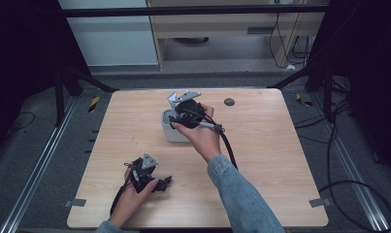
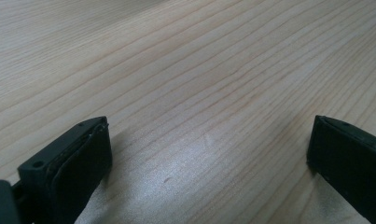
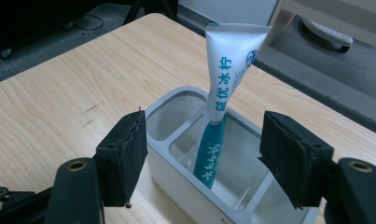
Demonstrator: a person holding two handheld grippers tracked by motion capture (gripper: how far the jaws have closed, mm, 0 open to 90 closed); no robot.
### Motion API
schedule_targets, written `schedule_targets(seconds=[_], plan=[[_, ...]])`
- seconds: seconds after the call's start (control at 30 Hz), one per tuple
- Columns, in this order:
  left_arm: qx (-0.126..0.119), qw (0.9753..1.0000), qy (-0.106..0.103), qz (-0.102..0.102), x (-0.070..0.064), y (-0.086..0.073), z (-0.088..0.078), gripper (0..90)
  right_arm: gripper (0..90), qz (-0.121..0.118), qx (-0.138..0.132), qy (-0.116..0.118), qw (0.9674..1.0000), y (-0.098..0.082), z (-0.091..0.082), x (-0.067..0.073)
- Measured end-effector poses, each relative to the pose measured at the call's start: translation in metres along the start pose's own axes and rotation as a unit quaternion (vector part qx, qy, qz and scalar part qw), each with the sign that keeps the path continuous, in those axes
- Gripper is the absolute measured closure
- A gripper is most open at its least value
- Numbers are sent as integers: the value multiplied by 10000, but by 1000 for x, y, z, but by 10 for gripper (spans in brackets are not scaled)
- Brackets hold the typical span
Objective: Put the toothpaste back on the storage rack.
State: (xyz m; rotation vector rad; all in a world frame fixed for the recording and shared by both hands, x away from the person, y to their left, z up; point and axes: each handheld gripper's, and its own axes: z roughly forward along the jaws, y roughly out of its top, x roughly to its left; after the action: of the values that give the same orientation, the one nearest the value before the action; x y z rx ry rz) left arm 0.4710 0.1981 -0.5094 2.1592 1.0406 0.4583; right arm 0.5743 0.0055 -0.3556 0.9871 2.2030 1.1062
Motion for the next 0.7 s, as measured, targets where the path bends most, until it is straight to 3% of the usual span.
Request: schedule_targets(seconds=[0.37, 0.7], plan=[[1, 10000, -3, 1, 0, 0, 0, 0, 250, -68, 65, 73, 9999, -5, -6, -1], [2, 10000, 0, 2, 0, 0, 0, 0, 152, 19, 111, -45, 9999, -8, -15, -5]])
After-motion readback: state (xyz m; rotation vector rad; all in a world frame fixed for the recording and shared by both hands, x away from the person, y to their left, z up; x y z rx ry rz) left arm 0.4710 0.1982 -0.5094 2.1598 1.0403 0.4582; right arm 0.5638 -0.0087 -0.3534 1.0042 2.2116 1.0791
